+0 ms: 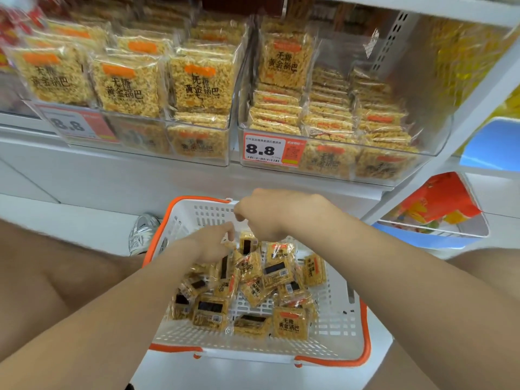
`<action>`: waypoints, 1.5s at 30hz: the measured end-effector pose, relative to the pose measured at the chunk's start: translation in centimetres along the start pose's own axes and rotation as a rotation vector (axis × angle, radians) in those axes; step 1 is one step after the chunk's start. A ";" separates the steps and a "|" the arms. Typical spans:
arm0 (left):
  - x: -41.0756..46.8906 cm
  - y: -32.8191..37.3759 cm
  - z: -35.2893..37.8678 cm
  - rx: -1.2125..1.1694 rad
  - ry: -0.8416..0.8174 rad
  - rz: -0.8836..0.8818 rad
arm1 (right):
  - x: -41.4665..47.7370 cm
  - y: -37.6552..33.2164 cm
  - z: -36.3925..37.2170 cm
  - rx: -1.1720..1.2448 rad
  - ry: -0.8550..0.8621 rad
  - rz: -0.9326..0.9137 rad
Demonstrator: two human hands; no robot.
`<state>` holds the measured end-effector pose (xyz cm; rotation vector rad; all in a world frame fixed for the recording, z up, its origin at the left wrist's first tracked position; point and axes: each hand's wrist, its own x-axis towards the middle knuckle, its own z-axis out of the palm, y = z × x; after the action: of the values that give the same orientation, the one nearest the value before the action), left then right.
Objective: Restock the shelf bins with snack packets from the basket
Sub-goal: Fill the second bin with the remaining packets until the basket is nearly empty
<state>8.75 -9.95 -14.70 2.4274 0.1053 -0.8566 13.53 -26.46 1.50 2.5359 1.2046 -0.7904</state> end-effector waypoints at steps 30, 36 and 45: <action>-12.2 17.0 -17.3 -0.233 0.757 0.510 | -9.8 6.4 -8.3 1.376 0.718 0.131; -11.9 18.8 -20.9 -0.325 0.326 0.373 | -8.3 6.5 -9.0 1.530 0.982 0.171; -9.9 21.2 -19.8 -0.824 0.578 0.369 | -6.1 6.3 -10.1 1.770 0.892 0.410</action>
<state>17.18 -16.24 14.09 1.7404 0.1754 0.0893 18.92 -30.28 13.10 4.5750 -0.5694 -0.6745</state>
